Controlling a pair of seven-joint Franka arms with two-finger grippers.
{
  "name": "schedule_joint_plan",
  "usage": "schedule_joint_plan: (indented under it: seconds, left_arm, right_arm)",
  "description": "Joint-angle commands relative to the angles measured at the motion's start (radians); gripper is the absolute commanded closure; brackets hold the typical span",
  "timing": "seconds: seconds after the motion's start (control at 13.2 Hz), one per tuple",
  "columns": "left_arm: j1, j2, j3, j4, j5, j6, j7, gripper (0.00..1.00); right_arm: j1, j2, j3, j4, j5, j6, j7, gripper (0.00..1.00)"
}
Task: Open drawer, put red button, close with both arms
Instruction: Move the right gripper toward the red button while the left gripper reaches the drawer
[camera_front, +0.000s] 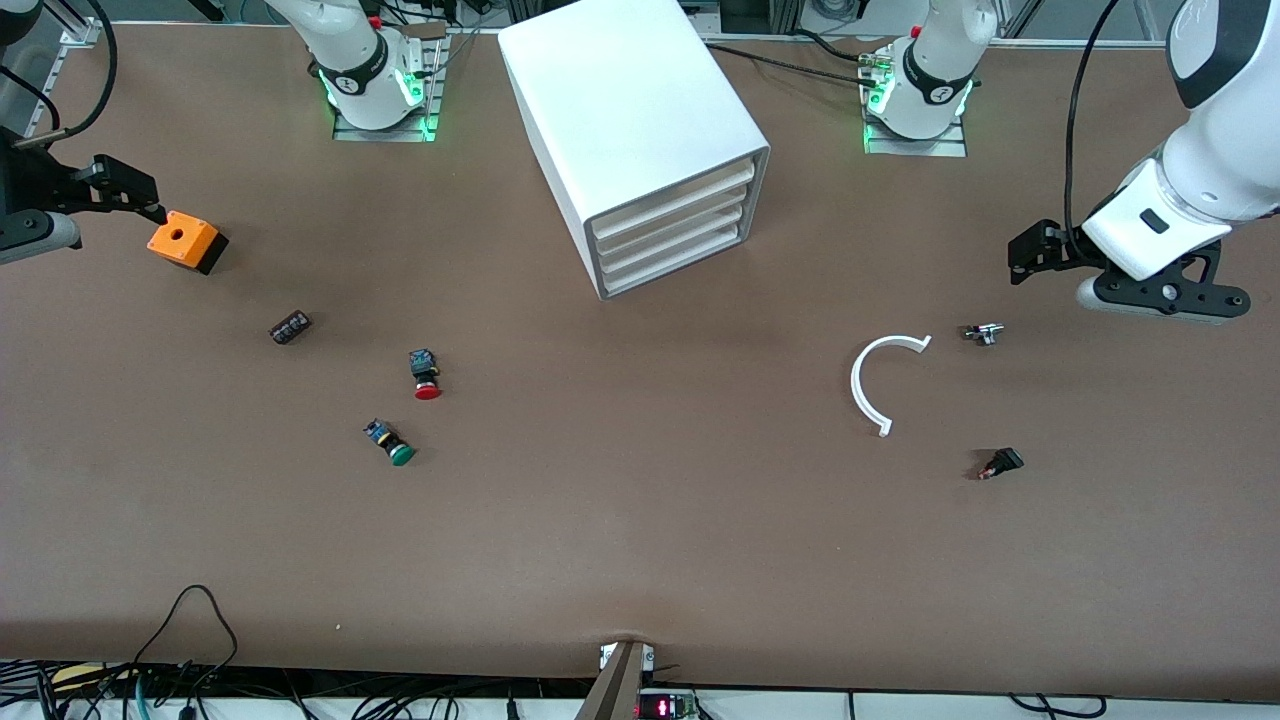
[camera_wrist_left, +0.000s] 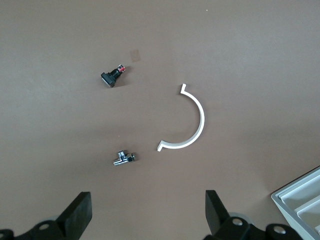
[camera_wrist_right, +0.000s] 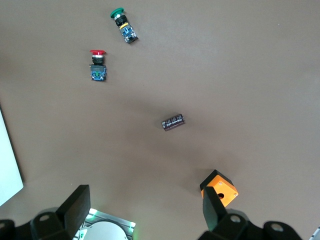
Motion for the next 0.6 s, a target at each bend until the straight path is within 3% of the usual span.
schedule_joint_plan:
  seconds: [0.0,0.53]
  left_arm:
    - [0.004,0.017,-0.002,0.035,0.002,-0.014,0.02,0.0]
    - [0.005,0.01,-0.002,0.035,-0.011,-0.057,0.009,0.0]
  right_arm:
    - [0.0,0.004,0.002,0.02,0.004,-0.013,0.002,0.0]
    - [0.002,0.055,0.002,0.02,-0.004,-0.02,-0.006,0.0]
